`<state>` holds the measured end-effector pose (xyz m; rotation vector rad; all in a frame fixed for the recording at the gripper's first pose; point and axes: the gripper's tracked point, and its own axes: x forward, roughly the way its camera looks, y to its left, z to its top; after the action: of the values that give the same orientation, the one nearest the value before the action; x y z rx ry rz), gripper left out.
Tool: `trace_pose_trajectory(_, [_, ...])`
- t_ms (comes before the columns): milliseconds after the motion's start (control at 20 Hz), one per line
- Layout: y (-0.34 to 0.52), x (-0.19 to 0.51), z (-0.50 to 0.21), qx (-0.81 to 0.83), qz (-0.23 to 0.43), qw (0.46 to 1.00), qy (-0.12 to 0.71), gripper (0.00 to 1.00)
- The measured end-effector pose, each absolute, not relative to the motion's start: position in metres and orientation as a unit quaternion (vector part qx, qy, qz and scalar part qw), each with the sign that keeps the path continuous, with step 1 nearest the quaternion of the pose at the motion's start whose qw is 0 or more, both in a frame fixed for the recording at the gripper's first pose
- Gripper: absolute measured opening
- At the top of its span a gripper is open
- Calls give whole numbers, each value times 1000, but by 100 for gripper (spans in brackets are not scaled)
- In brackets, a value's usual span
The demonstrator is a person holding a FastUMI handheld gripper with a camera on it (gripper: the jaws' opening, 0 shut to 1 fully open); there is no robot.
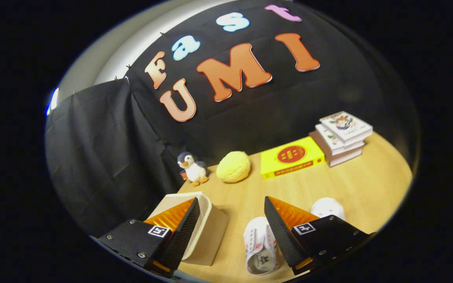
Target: Open the storage box then place both shoes into the box .Put the left shoe in first, then the right shoe, with the right side of both shoes facing outward in a uniform manner.
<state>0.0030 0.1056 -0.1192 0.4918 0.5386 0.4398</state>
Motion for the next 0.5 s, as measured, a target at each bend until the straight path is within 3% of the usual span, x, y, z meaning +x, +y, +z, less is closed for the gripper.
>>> trace_pose_trajectory(500, [198,-28,-187,365,332,765,413,98])
